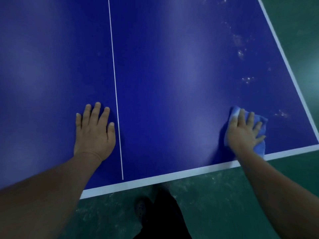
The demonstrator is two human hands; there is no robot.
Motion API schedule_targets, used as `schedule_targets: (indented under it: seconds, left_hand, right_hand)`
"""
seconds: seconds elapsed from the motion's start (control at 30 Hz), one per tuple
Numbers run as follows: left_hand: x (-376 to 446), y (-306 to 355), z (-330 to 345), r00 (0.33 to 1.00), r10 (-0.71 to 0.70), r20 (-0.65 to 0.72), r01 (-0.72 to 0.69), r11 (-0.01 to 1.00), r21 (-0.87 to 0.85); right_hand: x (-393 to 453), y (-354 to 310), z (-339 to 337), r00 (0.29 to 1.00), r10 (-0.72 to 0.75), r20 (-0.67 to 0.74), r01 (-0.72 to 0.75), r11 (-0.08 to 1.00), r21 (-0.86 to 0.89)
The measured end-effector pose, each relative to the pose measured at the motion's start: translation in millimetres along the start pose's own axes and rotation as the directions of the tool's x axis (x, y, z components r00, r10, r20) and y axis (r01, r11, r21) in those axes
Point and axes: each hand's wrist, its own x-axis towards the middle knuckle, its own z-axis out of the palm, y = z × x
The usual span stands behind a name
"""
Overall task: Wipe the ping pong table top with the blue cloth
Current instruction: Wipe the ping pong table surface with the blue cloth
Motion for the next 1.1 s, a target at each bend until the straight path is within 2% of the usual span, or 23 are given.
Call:
schedule_targets:
  seconds: [0.07, 0.1, 0.13, 0.17, 0.2, 0.23, 0.27, 0.3, 0.37, 0.4, 0.47, 0.5, 0.53, 0.57, 0.63, 0.67, 0.73, 0.77, 0.8, 0.83, 0.9, 1.0, 1.1]
  left_hand:
    - [0.0, -0.6, 0.6, 1.000, 0.001, -0.006, -0.001, 1.000, -0.004]
    - [0.1, -0.7, 0.9, 1.000, 0.005, -0.009, -0.005, 1.000, -0.006]
    - [-0.2, -0.7, 1.3, 1.000, 0.007, -0.010, -0.007, 1.000, -0.008]
    - [-0.3, -0.8, 1.7, 1.000, 0.006, -0.011, -0.006, 1.000, -0.013]
    - [-0.1, -1.1, 1.8, 1.000, 0.002, -0.014, -0.002, 1.000, -0.017]
    - [-0.3, -1.3, 2.0, 1.000, 0.000, -0.017, 0.000, 1.000, -0.019]
    - [-0.2, -1.2, 2.4, 1.000, 0.000, -0.020, 0.000, 1.000, -0.018]
    - [-0.1, -1.4, 2.7, 1.000, -0.001, -0.022, 0.001, 1.000, -0.011]
    - [-0.1, -2.0, 2.7, 1.000, 0.000, -0.022, 0.000, 1.000, -0.006]
    - [-0.5, -1.9, 2.2, 1.000, 0.004, -0.022, -0.004, 1.000, -0.003]
    - [-0.3, -0.2, 1.2, 1.000, 0.015, -0.027, -0.015, 1.000, 0.007]
    - [-0.5, 0.7, 0.2, 0.999, 0.018, -0.027, -0.018, 1.000, 0.008]
    - [-0.9, 1.4, -0.6, 0.999, 0.017, -0.027, -0.017, 1.000, 0.007]
    - [-1.4, 2.0, -0.5, 0.999, 0.014, -0.030, -0.014, 1.000, 0.007]
    - [-2.3, 2.4, 1.3, 0.999, 0.017, -0.041, -0.016, 1.000, 0.021]
    - [-2.4, 2.2, 2.0, 0.999, 0.021, -0.036, -0.019, 0.999, 0.032]
    - [-0.9, 1.9, 0.5, 1.000, 0.023, -0.005, -0.023, 0.998, 0.063]
    - [-1.4, 0.9, -0.9, 0.999, 0.031, 0.016, -0.032, 0.996, 0.084]
    - [-2.9, -0.5, -1.8, 0.998, 0.048, 0.032, -0.051, 0.994, 0.101]
    - [-6.0, -2.6, -2.9, 0.997, 0.070, 0.038, -0.074, 0.991, 0.109]
    - [-19.0, -4.0, -5.8, 0.994, 0.107, 0.021, -0.108, 0.989, 0.096]
    - [-45.6, 14.2, -4.8, 0.994, 0.103, -0.028, -0.102, 0.994, 0.044]
    - [-63.8, 60.9, 1.5, 0.996, 0.082, -0.046, -0.084, 0.996, -0.034]
  right_hand:
    - [-23.7, -38.7, 14.8, 1.000, -0.011, -0.016, 0.011, 1.000, 0.000]
    - [-48.6, -58.4, 27.4, 0.985, -0.172, -0.033, 0.171, 0.985, -0.038]
    - [-82.2, -75.3, 40.8, 0.917, -0.398, -0.029, 0.395, 0.916, -0.077]
    - [-120.3, -83.1, 53.6, 0.774, -0.634, 0.013, 0.631, 0.768, -0.110]
    - [-157.5, -78.3, 64.1, 0.576, -0.812, 0.096, 0.816, 0.565, -0.122]
    - [-183.3, -62.7, 68.7, 0.407, -0.900, 0.155, 0.913, 0.395, -0.103]
    - [-187.1, -44.0, 65.7, 0.307, -0.929, 0.207, 0.952, 0.301, -0.061]
    - [-172.0, -26.9, 56.4, 0.281, -0.930, 0.237, 0.959, 0.279, -0.044]
    - [-119.4, 5.1, 38.1, 0.415, -0.880, 0.230, 0.909, 0.387, -0.157]
    - [-87.1, 19.0, 28.2, 0.553, -0.798, 0.239, 0.831, 0.505, -0.234]
    - [-32.1, 35.5, 8.3, 0.869, -0.459, 0.186, 0.494, 0.832, -0.253]
    - [-18.8, 31.1, 1.9, 0.955, -0.272, 0.121, 0.290, 0.942, -0.171]
    - [-17.4, 17.4, -0.2, 0.990, -0.122, 0.076, 0.128, 0.989, -0.075]
    - [-26.3, -1.0, 6.3, 0.996, -0.070, 0.053, 0.072, 0.997, -0.038]
    - [-66.3, -44.0, 30.5, 0.958, -0.284, 0.043, 0.286, 0.955, -0.078]
    - [-98.8, -61.0, 43.5, 0.866, -0.495, 0.072, 0.501, 0.860, -0.102]
    - [-161.0, -63.2, 64.9, 0.523, -0.833, 0.183, 0.852, 0.509, -0.120]
    - [-174.4, -50.8, 67.1, 0.413, -0.884, 0.217, 0.910, 0.399, -0.108]
    - [-167.6, -36.2, 61.6, 0.385, -0.891, 0.241, 0.923, 0.377, -0.082]
    - [-149.6, -19.6, 52.7, 0.425, -0.873, 0.240, 0.905, 0.419, -0.078]
    - [-100.0, 21.6, 34.3, 0.606, -0.766, 0.216, 0.795, 0.591, -0.136]
    - [-29.3, 75.0, -1.1, 0.863, -0.468, 0.190, 0.501, 0.838, -0.214]
    - [-23.5, 60.3, -3.7, 0.964, -0.231, 0.134, 0.250, 0.957, -0.144]
